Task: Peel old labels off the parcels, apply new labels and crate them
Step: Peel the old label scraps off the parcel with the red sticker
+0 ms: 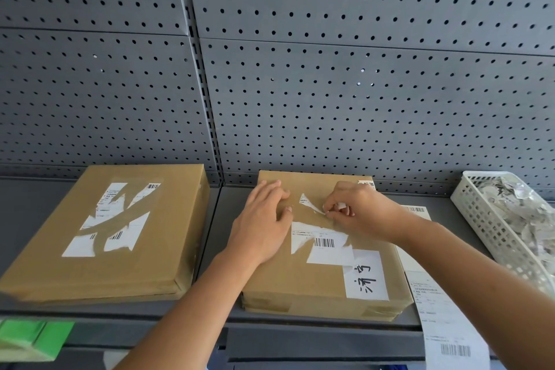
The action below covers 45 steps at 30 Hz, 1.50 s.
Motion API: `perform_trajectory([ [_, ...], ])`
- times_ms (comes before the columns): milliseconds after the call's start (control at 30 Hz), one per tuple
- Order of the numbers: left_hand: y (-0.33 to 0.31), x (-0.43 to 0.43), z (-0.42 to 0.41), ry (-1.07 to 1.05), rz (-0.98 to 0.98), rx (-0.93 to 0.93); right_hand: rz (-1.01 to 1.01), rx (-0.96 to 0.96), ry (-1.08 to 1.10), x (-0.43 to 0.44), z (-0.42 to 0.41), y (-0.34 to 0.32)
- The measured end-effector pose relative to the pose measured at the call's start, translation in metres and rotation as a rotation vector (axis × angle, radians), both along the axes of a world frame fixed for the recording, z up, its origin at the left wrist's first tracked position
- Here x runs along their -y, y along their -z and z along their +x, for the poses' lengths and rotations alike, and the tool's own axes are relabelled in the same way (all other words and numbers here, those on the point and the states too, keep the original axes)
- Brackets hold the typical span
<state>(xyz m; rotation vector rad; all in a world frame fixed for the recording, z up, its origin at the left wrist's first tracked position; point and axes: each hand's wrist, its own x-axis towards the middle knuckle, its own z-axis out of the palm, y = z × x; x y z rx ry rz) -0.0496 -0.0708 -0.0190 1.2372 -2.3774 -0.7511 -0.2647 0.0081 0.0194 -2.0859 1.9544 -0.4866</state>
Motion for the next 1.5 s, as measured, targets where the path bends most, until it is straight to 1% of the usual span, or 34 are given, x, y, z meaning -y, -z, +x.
perform_trajectory([
  [200,0.000,0.000,0.000,0.004,-0.005,0.000,-0.030,-0.080,-0.036,0.006,0.003,0.005],
  [333,0.000,0.000,0.000,0.003,-0.008,0.002,-0.051,-0.075,-0.015,0.011,0.003,0.007],
  [500,0.000,0.000,0.000,0.005,-0.006,-0.008,-0.066,0.024,0.035,0.017,0.005,-0.002],
  [600,0.000,-0.001,0.000,0.008,-0.008,-0.007,-0.097,0.110,0.100,0.019,0.007,-0.005],
  [700,-0.001,-0.001,0.000,0.008,-0.009,-0.005,-0.089,0.237,0.163,0.021,0.008,-0.005],
  [833,-0.001,0.000,0.000,0.002,-0.003,-0.004,-0.062,0.455,0.217,0.018,0.009,-0.010],
  [1033,-0.002,-0.001,0.000,0.007,-0.003,-0.001,-0.011,0.482,0.290,0.019,0.005,-0.008],
  [1300,-0.003,-0.002,0.000,0.008,-0.002,0.000,0.065,0.476,0.293,0.019,0.007,-0.003],
  [1500,-0.003,-0.001,0.000,0.011,-0.006,-0.001,-0.008,0.331,0.232,0.027,0.017,0.001],
])
